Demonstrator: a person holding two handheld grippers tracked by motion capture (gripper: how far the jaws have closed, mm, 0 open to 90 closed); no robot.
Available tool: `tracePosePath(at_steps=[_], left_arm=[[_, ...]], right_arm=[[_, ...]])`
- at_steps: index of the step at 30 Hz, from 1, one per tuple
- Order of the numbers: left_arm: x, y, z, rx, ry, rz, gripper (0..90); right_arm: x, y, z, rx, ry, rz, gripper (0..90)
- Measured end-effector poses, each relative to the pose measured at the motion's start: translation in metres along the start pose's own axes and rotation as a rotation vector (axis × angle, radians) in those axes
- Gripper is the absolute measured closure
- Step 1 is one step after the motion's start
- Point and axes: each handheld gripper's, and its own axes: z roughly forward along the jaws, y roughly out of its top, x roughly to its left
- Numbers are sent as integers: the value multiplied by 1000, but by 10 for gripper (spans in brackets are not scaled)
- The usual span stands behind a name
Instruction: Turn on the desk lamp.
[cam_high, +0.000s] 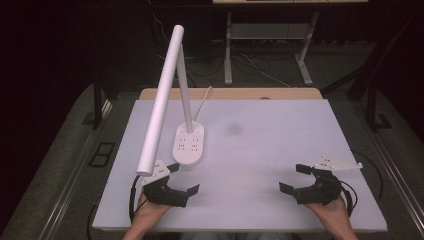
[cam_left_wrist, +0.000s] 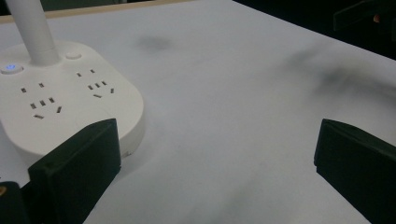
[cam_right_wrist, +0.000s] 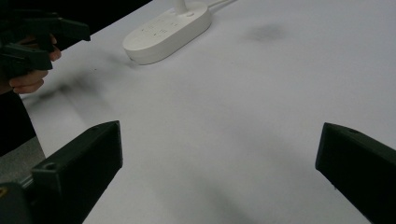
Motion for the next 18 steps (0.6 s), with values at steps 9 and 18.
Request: tracePosePath(at_steps=[9,18], left_arm=[[1,-1,0,1,-11,-1,0],[2,0,-1,1,-16,0,0]], right_arm=[[-2,-2,-6,-1,-6,9,3],[-1,-3,-6,14,-1,6,3]])
